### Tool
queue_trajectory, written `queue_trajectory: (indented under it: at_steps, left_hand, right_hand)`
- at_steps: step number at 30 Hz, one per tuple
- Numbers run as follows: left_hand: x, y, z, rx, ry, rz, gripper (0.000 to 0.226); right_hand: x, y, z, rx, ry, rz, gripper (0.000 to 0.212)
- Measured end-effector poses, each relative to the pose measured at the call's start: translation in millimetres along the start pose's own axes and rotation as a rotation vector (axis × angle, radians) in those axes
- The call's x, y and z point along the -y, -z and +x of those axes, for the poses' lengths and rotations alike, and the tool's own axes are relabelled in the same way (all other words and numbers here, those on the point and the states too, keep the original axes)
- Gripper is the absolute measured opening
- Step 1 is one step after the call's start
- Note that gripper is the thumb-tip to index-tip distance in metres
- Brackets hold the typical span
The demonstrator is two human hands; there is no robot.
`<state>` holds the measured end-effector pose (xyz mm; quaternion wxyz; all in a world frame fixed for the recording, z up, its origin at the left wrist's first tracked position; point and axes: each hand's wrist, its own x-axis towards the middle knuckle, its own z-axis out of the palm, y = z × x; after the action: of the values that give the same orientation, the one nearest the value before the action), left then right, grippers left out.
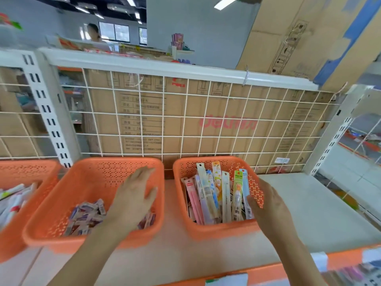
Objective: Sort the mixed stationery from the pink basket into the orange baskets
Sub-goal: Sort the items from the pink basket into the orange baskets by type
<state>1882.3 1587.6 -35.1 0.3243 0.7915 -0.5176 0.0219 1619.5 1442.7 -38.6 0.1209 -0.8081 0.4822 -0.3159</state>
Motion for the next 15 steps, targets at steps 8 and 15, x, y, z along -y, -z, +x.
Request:
queue_trajectory:
  at_steps: [8, 15]
  left_hand:
    - [70, 72, -78, -0.099, 0.061, 0.085, 0.046]
    - [142, 140, -167, -0.151, 0.137, 0.195, 0.040]
  right_hand:
    - [53, -20, -76, -0.048, 0.111, -0.105, 0.054]
    - [125, -41, -149, -0.031, 0.178, -0.170, 0.047]
